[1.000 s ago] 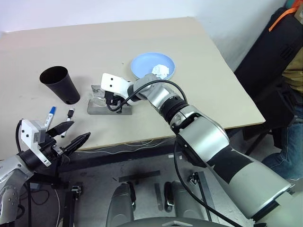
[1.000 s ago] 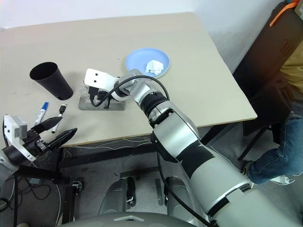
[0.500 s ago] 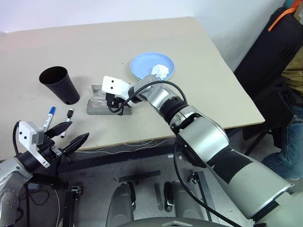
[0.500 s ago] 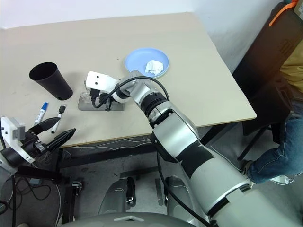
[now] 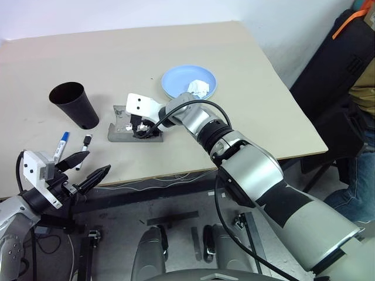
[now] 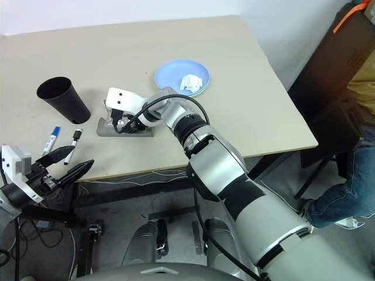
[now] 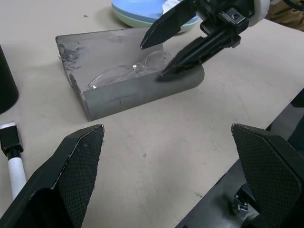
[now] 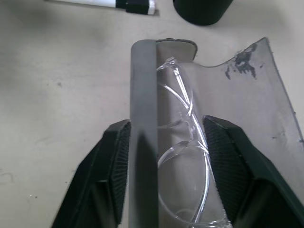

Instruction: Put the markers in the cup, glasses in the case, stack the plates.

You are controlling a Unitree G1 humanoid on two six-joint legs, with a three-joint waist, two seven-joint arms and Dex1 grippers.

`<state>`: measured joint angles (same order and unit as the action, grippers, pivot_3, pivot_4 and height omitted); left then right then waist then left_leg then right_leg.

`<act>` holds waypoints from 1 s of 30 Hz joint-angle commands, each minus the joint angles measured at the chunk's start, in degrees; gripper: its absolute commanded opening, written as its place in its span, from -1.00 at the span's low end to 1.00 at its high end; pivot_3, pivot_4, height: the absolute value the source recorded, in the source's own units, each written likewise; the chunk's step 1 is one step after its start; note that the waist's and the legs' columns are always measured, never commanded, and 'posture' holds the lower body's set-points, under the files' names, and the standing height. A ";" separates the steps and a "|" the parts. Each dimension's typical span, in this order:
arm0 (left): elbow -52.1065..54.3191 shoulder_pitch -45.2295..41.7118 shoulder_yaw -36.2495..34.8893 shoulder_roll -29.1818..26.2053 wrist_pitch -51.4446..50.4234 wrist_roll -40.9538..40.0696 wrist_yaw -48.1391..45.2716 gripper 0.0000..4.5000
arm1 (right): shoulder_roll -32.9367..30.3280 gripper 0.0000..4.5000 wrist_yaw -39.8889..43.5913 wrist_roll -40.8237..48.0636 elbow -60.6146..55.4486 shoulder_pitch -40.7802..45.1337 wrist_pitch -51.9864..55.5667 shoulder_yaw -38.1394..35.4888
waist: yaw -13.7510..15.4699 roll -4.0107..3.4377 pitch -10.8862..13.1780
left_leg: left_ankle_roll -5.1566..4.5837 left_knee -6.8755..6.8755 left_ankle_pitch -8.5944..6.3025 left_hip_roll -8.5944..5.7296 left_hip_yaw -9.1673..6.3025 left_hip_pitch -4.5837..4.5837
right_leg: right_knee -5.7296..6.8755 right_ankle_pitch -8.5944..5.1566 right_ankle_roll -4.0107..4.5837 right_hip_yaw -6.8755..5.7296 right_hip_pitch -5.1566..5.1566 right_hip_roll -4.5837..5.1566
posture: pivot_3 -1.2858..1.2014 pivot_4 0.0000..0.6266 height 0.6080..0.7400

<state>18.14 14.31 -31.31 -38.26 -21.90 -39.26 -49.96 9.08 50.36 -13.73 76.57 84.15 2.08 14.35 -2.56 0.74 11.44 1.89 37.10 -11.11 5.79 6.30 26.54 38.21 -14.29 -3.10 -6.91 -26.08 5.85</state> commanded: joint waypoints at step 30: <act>1.52 -0.19 -1.68 0.77 2.35 0.38 1.71 1.00 | -2.38 -0.96 -30.90 17.61 1.71 0.18 15.89 -29.01 | -0.02 0.02 -0.02 | -0.02 0.06 0.03 0.00 -0.01 -0.02 | 0.05 0.03 0.02 0.01 0.07 -0.01 | 0.03 -0.52 0.48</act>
<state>17.32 13.83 -31.20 -37.49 -20.82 -38.72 -48.45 7.11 19.07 2.62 79.02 83.27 17.52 -12.95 -2.57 0.77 11.42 1.87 37.17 -11.08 5.79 6.29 26.53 38.27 -14.25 -3.08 -6.90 -26.01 5.83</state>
